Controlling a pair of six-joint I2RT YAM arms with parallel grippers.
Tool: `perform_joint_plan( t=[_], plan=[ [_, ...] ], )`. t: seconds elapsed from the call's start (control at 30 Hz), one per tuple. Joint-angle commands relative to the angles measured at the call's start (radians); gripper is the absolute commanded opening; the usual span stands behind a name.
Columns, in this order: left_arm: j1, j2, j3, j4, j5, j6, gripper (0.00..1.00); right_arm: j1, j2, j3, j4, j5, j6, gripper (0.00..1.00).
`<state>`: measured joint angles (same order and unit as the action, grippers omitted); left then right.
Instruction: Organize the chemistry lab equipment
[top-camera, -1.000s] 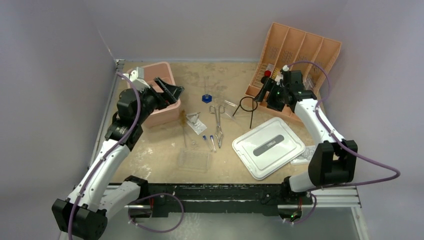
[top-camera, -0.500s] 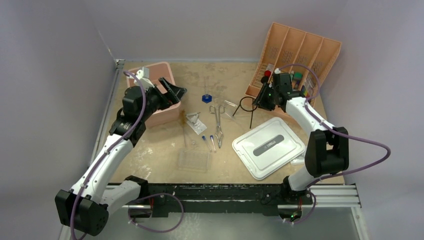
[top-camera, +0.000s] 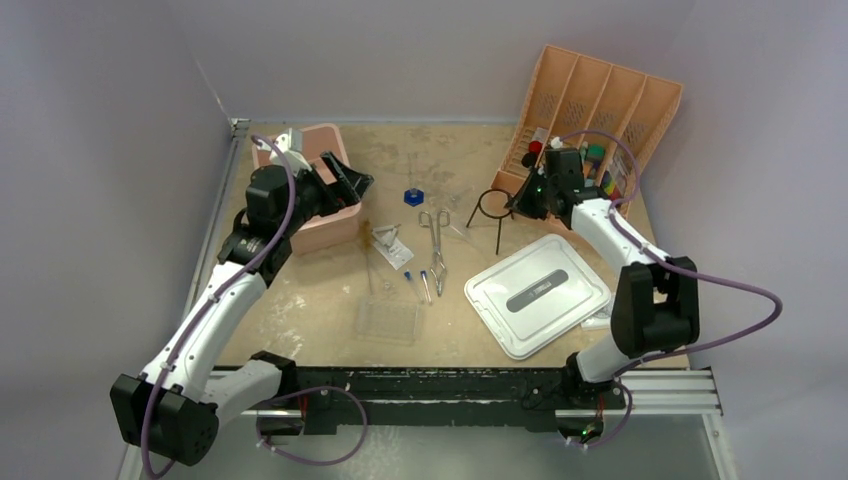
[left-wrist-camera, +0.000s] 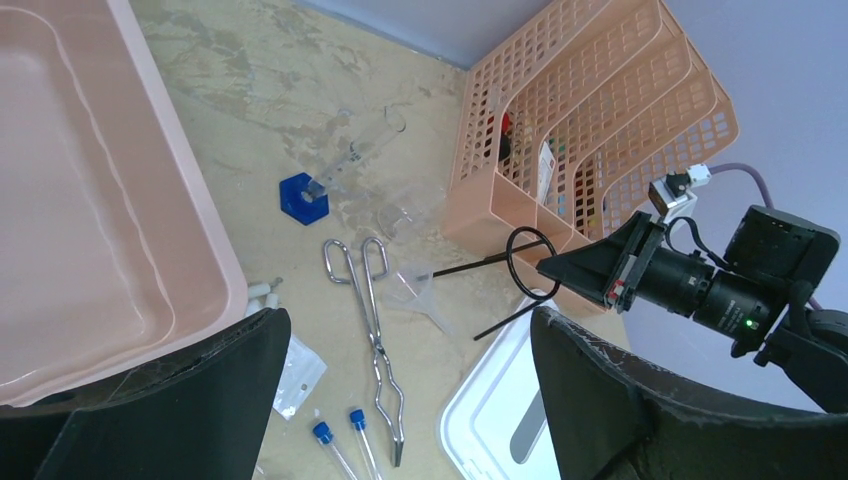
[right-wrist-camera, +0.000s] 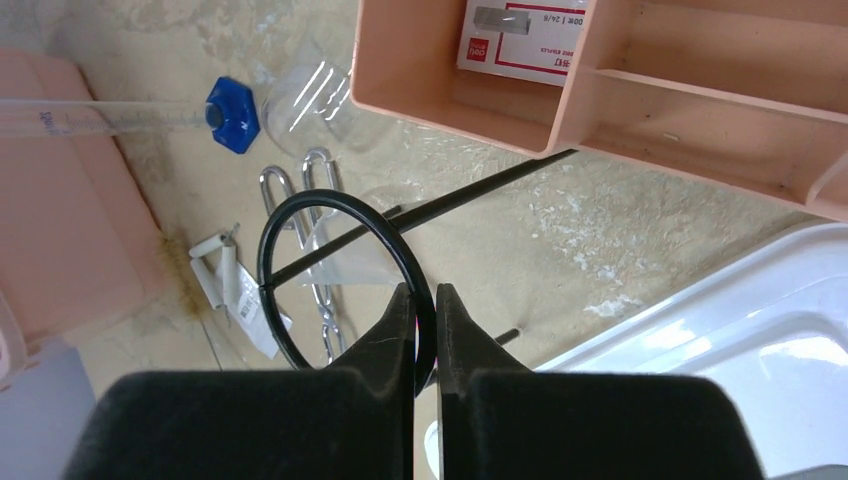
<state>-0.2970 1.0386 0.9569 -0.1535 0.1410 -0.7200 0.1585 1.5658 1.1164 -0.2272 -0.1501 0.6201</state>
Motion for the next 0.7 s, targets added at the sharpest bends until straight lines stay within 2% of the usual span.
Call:
perform_joint_plan(
  t=[0.0,0.37,0.67],
  plan=[
    [-0.005,0.001,0.045,0.022,0.003,0.005,0.9,-0.001,-0.116,0.015,0.025,-0.032,0.027,0.0],
    [-0.005,0.016,0.053,0.07,0.033,-0.063,0.9,-0.002,-0.243,0.113,-0.015,-0.069,-0.015,0.0],
    [-0.019,0.059,0.107,0.09,0.067,-0.136,0.88,-0.001,-0.258,0.164,0.016,-0.245,-0.095,0.0]
  ],
)
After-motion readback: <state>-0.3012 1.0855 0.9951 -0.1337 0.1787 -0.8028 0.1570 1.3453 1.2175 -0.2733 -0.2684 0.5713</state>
